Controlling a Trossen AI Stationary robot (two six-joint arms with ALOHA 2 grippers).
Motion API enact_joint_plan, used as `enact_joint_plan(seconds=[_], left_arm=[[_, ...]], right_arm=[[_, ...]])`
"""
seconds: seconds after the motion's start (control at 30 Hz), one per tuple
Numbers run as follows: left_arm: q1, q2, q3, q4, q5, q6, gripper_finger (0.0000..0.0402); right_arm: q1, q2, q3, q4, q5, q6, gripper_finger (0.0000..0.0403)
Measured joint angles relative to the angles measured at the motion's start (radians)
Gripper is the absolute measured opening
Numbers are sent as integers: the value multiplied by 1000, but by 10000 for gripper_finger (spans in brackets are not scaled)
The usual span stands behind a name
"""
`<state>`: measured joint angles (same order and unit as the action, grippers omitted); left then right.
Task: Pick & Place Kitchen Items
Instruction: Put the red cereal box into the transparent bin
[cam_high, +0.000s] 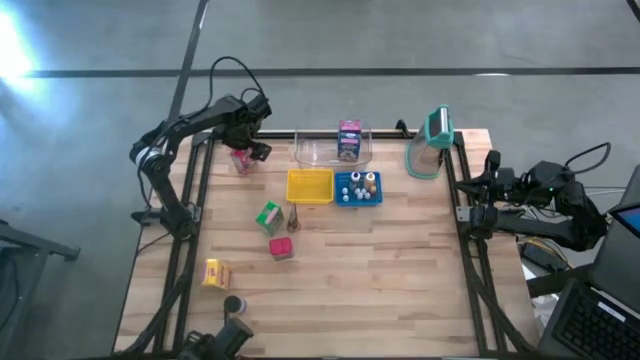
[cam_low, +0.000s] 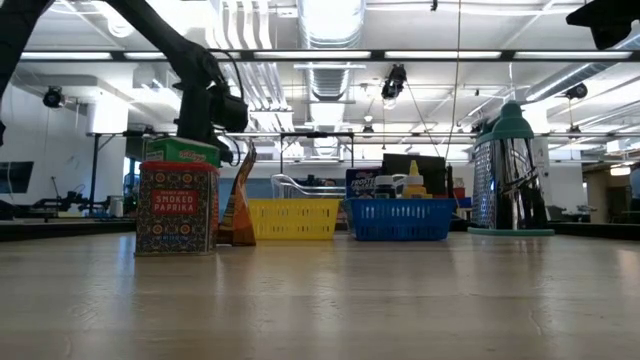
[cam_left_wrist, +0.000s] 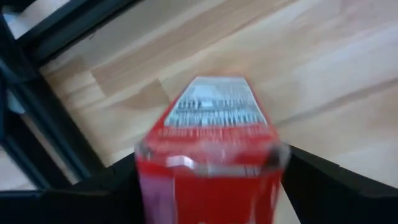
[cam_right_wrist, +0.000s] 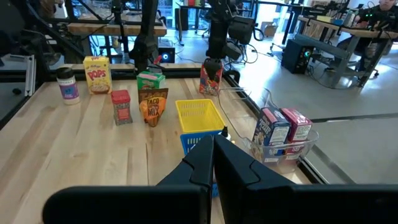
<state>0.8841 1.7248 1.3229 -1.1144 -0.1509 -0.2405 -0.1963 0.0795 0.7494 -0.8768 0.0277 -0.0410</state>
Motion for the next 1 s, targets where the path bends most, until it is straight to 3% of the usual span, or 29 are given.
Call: enact_joint_plan(seconds=[0.53, 1.0], left_arm=[[18, -7, -117, 142, -4, 32, 302], [19, -7, -117, 142, -3, 36, 226]], right_arm=[[0, 0, 0, 0, 0, 0, 8], [0, 0, 0, 0, 0, 0, 8]])
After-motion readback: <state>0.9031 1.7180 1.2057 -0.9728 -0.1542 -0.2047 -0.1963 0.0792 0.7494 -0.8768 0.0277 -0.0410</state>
